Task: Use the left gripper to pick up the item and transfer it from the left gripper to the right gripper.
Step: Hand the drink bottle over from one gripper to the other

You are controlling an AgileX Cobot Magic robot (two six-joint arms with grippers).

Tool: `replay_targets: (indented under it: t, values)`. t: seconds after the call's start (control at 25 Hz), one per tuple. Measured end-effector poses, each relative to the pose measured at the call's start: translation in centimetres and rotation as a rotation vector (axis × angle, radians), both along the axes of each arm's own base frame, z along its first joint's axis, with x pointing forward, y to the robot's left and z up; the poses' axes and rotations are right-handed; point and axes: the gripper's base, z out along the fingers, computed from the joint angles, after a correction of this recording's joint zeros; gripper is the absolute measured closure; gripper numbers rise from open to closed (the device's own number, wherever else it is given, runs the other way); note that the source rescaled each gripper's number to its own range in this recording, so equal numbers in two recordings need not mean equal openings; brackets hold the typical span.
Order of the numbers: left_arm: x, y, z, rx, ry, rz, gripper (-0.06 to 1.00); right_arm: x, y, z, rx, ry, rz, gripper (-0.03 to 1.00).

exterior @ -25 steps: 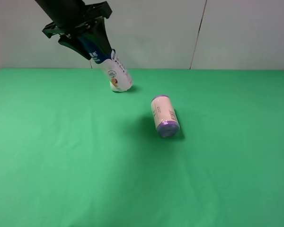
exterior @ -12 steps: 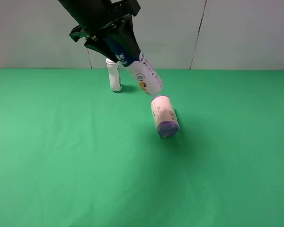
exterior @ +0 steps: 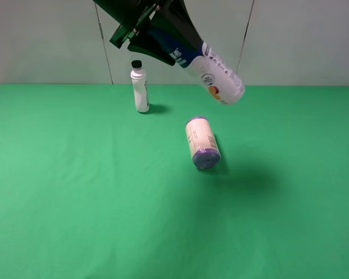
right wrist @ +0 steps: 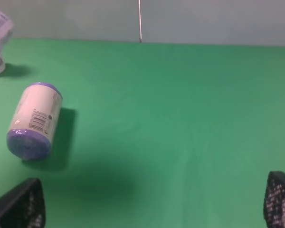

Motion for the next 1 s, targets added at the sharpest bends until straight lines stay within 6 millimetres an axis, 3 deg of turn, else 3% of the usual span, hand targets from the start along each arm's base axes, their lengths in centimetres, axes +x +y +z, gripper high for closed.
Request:
replay_targets:
  t: [0.52,1.0]
  values:
    - [-1.0,-0.7,1.1,-0.150,0.045,-0.099,0.94,0.2,0.4,0.3,-0.005,0.004,0.054,-0.03]
    - [-1.0,-0.7,1.1,-0.151,0.041,-0.103,0.94,5.9,2.1,3.3,-0.137,-0.049,0.268,-0.03]
